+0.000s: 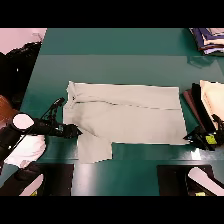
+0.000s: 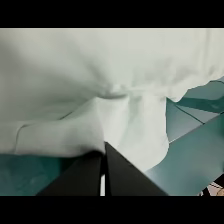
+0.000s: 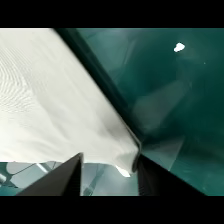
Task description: Fold the shirts.
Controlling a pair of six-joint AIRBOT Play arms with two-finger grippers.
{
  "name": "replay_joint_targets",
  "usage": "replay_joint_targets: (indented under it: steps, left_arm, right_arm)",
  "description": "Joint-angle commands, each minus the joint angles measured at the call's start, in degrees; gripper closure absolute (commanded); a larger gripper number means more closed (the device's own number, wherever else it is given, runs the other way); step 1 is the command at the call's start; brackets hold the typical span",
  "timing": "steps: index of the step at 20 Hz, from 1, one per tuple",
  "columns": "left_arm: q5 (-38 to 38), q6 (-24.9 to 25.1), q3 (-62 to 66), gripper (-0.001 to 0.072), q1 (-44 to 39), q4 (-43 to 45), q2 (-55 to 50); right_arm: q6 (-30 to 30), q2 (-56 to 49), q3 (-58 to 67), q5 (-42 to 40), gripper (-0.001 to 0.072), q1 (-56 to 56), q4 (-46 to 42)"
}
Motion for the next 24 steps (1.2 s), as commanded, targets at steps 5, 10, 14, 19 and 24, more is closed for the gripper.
replay_joint_targets:
  steps: [5,10,14,19,24]
  left_arm:
    - [-2.97,0.33,0.15,0.0682,-0.02,0.68,0.28]
    - [-11.47,-6.03,0.15,0.0683,-0.02,5.77,10.05]
    - [-24.39,-14.36,0.7,0.0682,-0.02,7.08,18.67]
    - [-13.99,-13.51,9.46,0.0682,0.0,9.64,17.92]
    - [1.38,-10.03,14.86,0.0681,0.0,18.1,2.03]
  right_arm:
    - [-0.13,-1.33,3.26,-1.11,0.0695,7.85,-0.46]
    - [-1.05,5.62,4.9,3.74,0.0695,9.68,-2.51]
    - [-0.96,17.14,4.98,8.72,0.0696,8.37,-7.39]
    - [2.58,18.05,11.98,8.81,0.0696,13.57,-7.37]
    - [4.9,3.45,24.46,3.82,0.0696,20.94,-7.32]
